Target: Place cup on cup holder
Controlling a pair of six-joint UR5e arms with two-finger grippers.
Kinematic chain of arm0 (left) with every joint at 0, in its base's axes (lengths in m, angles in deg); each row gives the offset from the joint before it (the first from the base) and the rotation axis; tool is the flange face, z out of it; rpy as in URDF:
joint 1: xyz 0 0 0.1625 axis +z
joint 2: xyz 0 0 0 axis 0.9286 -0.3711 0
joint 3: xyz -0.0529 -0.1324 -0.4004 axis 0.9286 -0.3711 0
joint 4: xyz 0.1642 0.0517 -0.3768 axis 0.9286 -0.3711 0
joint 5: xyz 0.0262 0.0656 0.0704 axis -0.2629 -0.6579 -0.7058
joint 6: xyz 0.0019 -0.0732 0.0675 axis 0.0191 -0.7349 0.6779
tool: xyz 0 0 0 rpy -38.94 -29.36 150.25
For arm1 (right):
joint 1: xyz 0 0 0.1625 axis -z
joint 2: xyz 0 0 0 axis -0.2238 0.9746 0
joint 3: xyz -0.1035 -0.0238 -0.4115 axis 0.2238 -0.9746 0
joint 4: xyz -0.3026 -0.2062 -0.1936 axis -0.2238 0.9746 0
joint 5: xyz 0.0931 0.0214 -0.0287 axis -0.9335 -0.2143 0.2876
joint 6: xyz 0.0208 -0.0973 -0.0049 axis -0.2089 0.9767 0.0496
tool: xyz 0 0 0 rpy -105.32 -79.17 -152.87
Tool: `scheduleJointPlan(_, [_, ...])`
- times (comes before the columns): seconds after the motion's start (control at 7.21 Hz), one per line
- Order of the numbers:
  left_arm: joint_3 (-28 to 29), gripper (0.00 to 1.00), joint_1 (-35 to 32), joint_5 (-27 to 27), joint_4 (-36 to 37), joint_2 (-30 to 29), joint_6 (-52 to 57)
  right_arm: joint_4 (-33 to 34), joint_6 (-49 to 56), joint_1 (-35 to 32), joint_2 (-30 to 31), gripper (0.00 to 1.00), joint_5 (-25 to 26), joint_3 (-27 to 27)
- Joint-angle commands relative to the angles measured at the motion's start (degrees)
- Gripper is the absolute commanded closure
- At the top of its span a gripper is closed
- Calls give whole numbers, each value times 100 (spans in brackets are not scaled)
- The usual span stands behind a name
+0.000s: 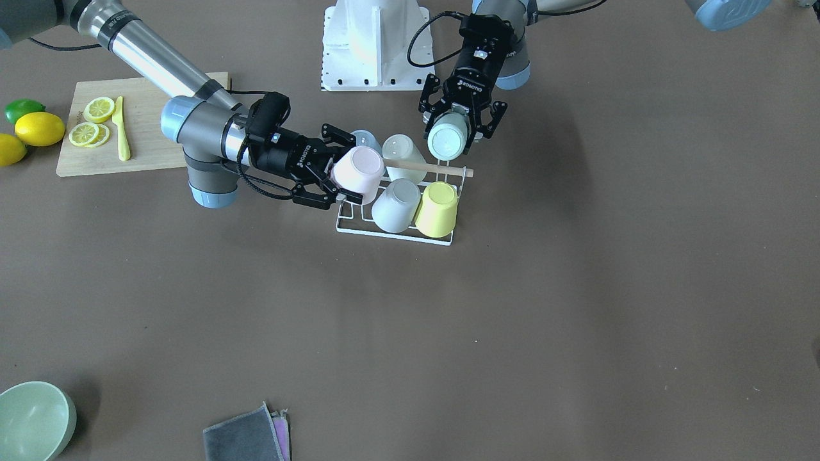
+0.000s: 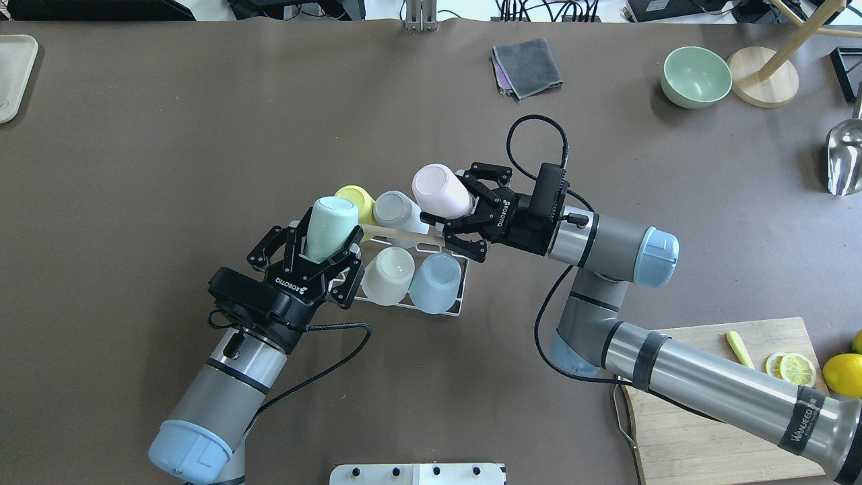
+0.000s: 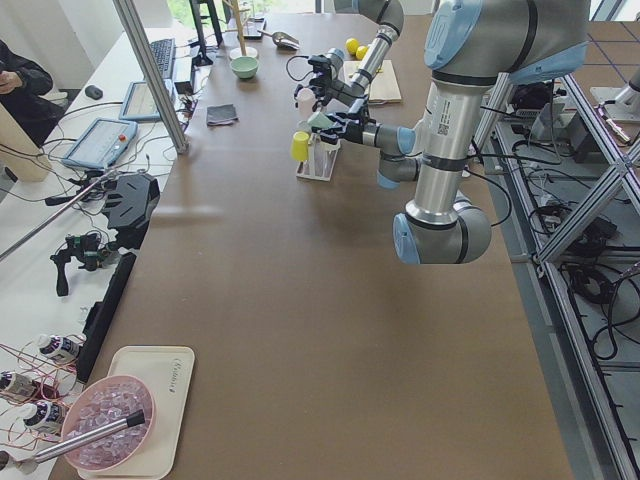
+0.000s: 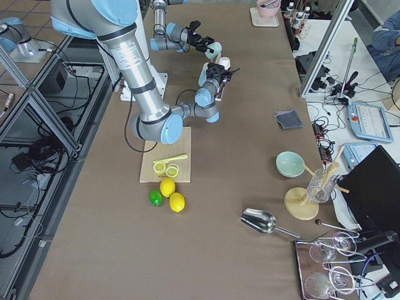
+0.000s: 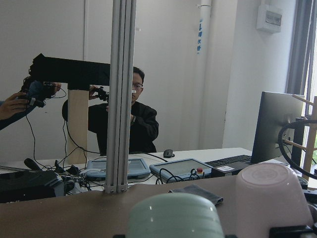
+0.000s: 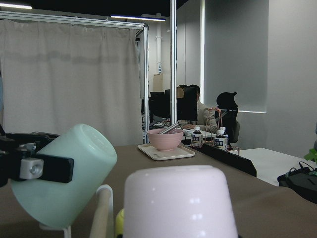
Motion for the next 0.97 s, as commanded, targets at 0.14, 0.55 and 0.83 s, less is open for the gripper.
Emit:
scheduleJointPlan(0.14, [130, 100, 37, 7, -9, -10, -10, -11, 1, 0, -16, 100, 9, -63])
scheduleJointPlan(0.55, [218, 100, 46, 7, 0, -10, -10, -2, -17, 0, -25, 80, 9, -63])
scheduleJointPlan(0.83, [288, 34, 46, 16, 0, -10, -10, -11, -26, 0, -7, 26, 96, -54])
